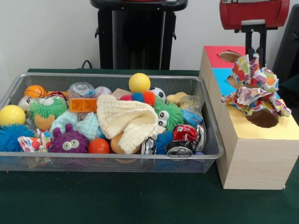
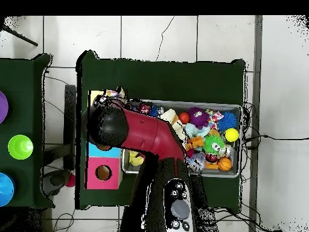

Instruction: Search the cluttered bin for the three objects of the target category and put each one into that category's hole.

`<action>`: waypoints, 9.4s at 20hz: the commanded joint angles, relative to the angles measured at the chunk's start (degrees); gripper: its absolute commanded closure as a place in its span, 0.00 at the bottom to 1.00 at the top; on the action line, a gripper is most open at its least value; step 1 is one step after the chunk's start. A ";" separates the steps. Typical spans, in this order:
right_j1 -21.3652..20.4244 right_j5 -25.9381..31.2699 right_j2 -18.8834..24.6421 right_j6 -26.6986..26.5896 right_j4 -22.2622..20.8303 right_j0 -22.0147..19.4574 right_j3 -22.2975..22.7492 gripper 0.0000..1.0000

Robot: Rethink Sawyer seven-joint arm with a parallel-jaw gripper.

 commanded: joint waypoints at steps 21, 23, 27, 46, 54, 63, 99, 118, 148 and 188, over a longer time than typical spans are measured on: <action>4.13 -3.88 3.70 12.80 3.59 -1.33 9.06 1.00; 4.43 -4.26 3.54 13.33 4.05 -0.98 9.38 1.00; 4.97 -5.08 3.64 13.42 4.98 -0.87 9.82 1.00; 4.60 -5.80 6.82 14.36 13.86 -1.72 14.05 1.00; 4.91 -8.72 5.64 15.32 16.25 -0.23 14.67 1.00; 13.21 -14.62 -4.52 18.29 17.02 6.30 7.25 1.00; 9.04 -6.94 -13.38 20.24 17.61 11.01 1.85 1.00; 7.53 6.51 -17.47 20.45 16.00 11.43 -3.56 1.00; 4.75 -7.76 -3.94 10.42 9.52 7.26 6.78 1.00; 6.29 -14.72 -2.63 10.84 1.92 6.40 6.58 1.00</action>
